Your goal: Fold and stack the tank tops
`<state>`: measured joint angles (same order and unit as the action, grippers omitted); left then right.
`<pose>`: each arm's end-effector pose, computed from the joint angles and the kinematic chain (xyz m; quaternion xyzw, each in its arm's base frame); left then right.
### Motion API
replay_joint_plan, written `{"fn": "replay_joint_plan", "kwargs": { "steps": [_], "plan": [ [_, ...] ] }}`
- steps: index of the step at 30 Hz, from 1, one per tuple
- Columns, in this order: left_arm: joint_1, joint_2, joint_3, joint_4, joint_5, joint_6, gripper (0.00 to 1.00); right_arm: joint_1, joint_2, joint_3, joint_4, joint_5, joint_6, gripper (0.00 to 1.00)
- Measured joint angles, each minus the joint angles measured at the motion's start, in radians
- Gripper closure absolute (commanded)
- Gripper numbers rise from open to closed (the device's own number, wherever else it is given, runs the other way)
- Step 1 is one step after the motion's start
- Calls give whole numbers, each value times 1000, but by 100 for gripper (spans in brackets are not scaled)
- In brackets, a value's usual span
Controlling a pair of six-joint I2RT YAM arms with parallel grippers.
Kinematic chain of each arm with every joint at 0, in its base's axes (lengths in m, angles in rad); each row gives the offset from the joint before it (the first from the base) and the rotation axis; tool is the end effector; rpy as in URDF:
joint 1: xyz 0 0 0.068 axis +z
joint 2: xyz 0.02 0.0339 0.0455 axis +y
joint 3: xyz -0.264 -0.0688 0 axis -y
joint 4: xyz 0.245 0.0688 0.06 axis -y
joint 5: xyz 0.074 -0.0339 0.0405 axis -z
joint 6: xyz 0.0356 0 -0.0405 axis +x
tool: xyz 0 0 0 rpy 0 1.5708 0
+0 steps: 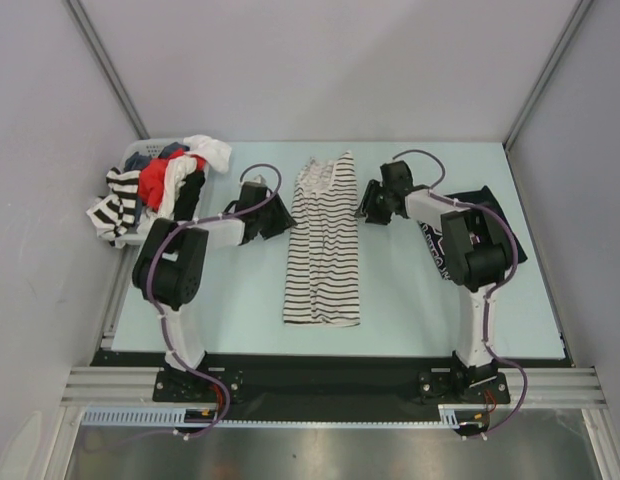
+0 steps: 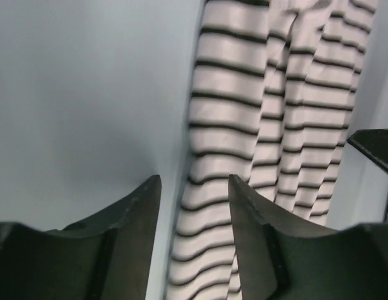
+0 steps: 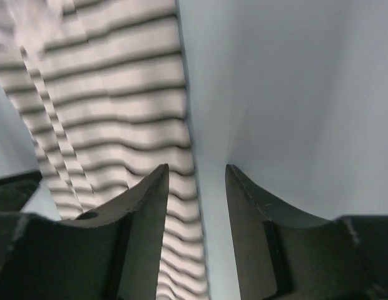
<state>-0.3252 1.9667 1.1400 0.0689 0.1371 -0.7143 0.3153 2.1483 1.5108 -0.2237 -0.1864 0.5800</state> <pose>0.3881 -0.1360 0.1424 -0.1506 0.9043 -0.2505 0.3111 0.4426 0.1513 0.1544 0.0912 0.9297 0.2284 0.2740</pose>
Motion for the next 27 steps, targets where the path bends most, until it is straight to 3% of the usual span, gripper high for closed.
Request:
{"fn": "replay_joint_plan", "kwargs": {
  "steps": [7,13,15,19,27],
  "plan": [
    [-21,-292,-309,-31,-72,10,40,28,-317,-414,38,-5,-13,51],
    [-199,-593,-516,-82,-160,13,39,113,-635,-741,63,-21,-11,50],
    [-237,-682,-599,-75,-162,1,39,151,-719,-826,65,-24,-3,46],
    [-269,-789,-753,-84,-187,-35,39,229,-850,-967,82,-17,38,39],
    [-288,-975,-904,-18,-187,-98,37,353,-914,-1032,93,24,121,48]
  ]
}}
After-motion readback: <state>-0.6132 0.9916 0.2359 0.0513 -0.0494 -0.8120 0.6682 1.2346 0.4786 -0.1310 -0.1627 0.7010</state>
